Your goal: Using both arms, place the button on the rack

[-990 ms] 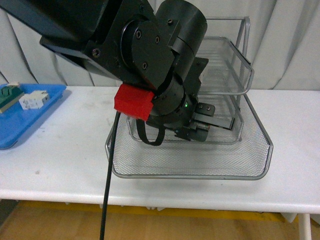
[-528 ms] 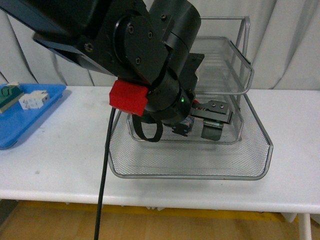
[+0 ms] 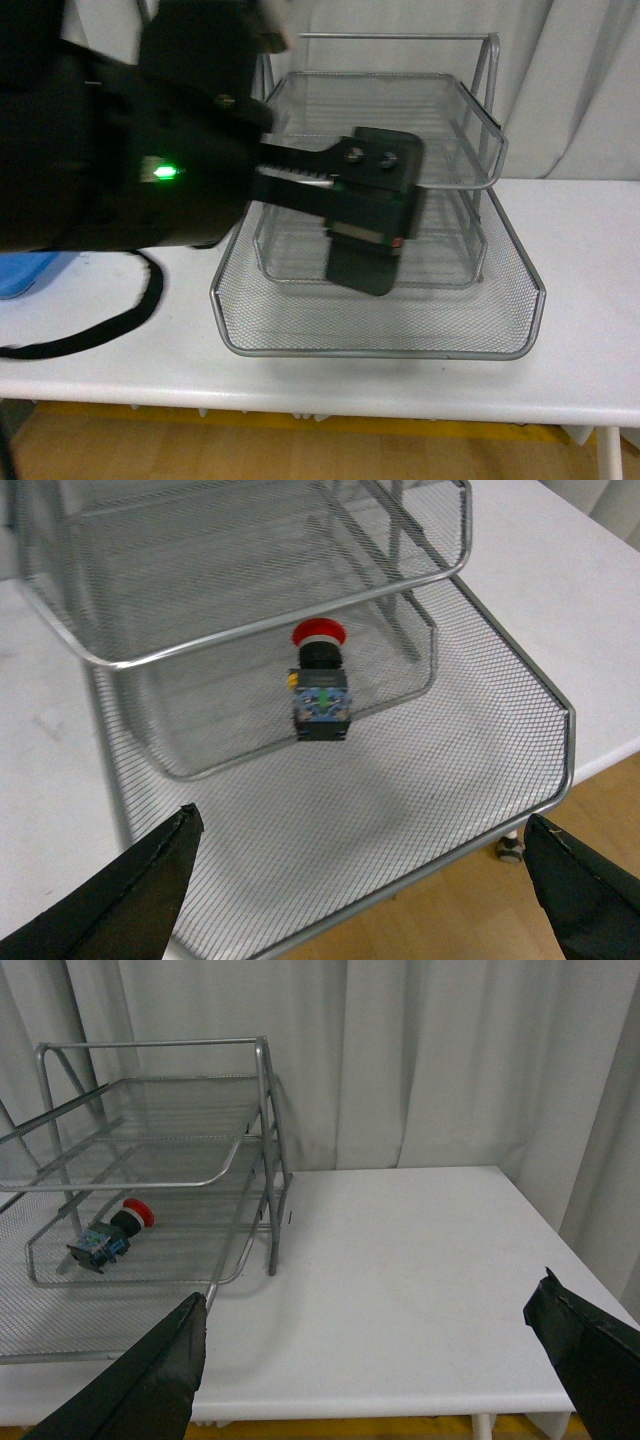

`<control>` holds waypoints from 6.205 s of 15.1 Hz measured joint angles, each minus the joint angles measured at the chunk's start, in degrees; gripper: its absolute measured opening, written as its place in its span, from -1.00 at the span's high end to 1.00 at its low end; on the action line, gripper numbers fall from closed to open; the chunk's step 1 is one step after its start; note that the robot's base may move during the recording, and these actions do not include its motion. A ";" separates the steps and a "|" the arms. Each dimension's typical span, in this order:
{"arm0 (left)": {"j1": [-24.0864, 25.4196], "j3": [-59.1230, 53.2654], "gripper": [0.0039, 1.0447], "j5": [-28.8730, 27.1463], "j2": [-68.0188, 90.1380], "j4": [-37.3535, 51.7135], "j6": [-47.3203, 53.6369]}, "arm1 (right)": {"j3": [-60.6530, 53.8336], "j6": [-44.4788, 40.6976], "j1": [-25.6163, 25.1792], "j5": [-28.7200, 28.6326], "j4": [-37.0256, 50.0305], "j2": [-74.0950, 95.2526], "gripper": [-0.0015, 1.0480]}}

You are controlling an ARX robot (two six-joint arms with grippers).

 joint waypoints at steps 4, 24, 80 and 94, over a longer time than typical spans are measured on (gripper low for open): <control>13.53 -26.80 -0.14 -14.64 -30.05 18.95 1.53 | 0.00 0.00 0.00 -0.02 -0.02 0.00 -0.87; 30.67 -42.49 0.97 2.80 -69.57 -0.74 1.95 | 0.00 0.00 0.00 -0.15 0.00 0.00 -0.87; 30.64 -42.47 -0.88 2.80 -83.78 -15.58 1.99 | 53.62 18.25 32.00 0.70 2.25 110.62 0.97; 30.64 -42.47 -0.88 2.82 -83.78 -15.61 1.99 | 60.06 15.41 25.38 2.54 1.75 114.40 0.97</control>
